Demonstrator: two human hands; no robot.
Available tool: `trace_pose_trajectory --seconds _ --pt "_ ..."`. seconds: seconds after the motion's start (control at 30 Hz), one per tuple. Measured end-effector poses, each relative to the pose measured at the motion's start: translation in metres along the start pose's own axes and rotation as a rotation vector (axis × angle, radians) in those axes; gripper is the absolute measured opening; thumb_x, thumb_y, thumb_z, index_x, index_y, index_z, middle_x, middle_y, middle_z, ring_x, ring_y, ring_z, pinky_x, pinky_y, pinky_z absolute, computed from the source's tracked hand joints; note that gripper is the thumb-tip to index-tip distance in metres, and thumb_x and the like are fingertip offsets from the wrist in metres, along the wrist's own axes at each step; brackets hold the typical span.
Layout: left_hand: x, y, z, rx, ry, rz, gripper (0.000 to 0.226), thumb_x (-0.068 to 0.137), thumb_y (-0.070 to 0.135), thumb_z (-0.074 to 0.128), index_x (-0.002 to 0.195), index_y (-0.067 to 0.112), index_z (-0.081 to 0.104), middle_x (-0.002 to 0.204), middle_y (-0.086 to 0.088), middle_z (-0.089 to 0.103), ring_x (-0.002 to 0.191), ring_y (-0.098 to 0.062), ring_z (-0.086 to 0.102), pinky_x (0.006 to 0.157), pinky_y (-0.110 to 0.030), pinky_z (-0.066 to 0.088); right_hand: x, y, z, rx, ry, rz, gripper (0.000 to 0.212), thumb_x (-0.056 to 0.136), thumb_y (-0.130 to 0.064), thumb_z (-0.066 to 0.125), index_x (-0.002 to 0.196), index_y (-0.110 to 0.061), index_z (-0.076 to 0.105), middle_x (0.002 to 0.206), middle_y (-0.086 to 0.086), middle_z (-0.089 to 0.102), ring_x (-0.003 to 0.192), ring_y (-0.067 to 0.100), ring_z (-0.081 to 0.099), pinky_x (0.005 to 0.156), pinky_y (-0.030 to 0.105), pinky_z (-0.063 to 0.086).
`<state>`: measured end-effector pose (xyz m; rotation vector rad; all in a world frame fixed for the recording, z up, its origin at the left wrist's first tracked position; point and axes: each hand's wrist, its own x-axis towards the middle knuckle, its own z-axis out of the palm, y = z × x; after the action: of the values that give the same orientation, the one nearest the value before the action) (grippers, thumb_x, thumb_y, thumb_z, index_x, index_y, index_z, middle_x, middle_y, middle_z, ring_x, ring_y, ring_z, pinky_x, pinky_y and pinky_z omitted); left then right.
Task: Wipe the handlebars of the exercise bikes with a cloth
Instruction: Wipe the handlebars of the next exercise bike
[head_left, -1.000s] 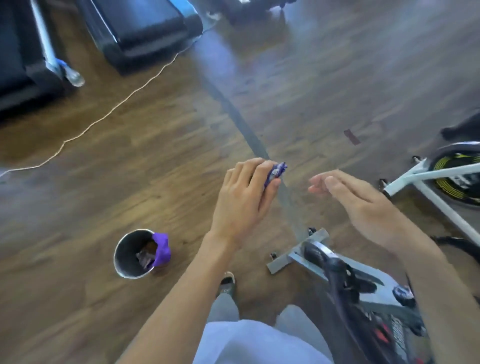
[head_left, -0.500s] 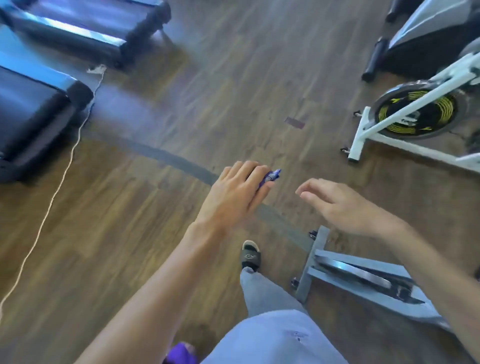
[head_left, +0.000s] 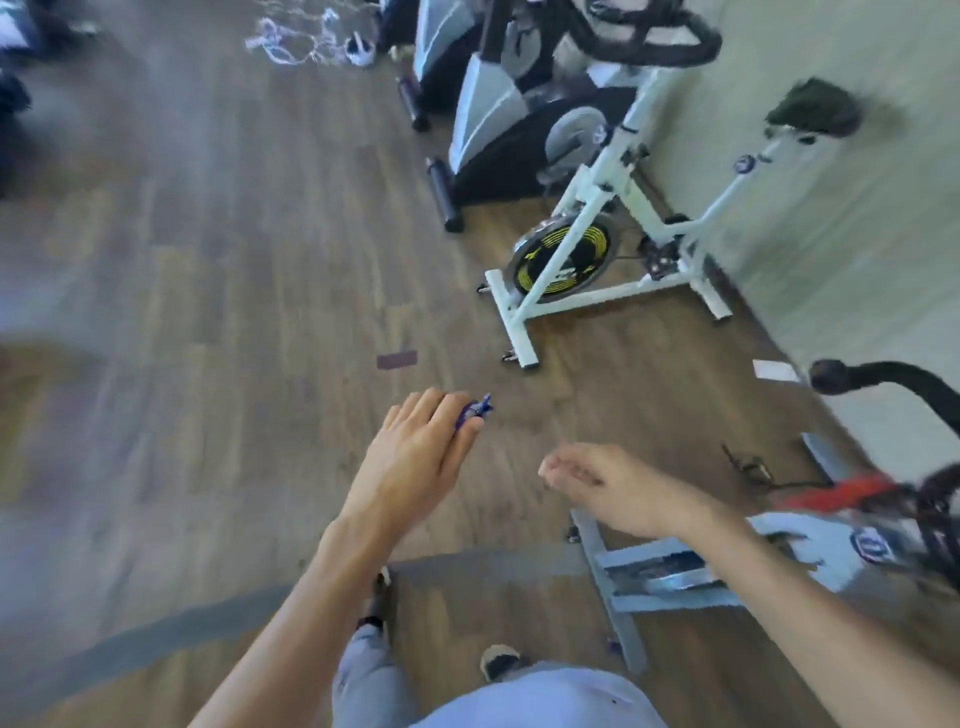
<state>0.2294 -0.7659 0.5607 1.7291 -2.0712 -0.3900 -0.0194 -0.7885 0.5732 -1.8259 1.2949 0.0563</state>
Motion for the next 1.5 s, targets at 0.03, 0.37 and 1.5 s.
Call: trace_pose_trajectory --seconds 0.03,0.37,1.5 --pt "0.019 -0.013 -0.002 -0.017 -0.030 0.063 0.047 0.105 0.048 0.028 0.119 0.018 0.062 0.106 0.004 0.062 0.100 -0.024 0.058 0.085 -0.040 0.047 0.004 -0.004 -0.001 0.054 0.082 0.058 0.030 0.106 -0.042 0.048 0.117 -0.022 0.066 0.113 0.004 0.069 0.102 0.021 0.065 0.095 0.040 0.053" --pt "0.157 -0.036 -0.014 -0.265 -0.264 0.629 0.042 0.105 0.045 0.034 0.106 0.014 0.063 0.089 0.006 0.056 0.085 -0.024 0.056 0.076 -0.038 0.045 -0.032 -0.052 0.010 0.628 0.941 0.464 0.018 0.108 -0.031 0.049 0.111 -0.030 0.067 0.110 -0.015 0.073 0.106 -0.004 0.065 0.093 0.019 0.049" --pt "0.337 0.302 0.200 -0.722 -0.420 2.048 0.026 0.102 0.016 0.059 0.120 0.001 0.069 0.117 -0.014 0.069 0.106 -0.034 0.064 0.096 -0.044 0.051 0.008 0.086 -0.106 1.058 1.916 1.108 0.045 0.099 0.006 0.042 0.141 -0.010 0.050 0.136 0.008 0.059 0.122 0.020 0.059 0.105 0.035 0.050"
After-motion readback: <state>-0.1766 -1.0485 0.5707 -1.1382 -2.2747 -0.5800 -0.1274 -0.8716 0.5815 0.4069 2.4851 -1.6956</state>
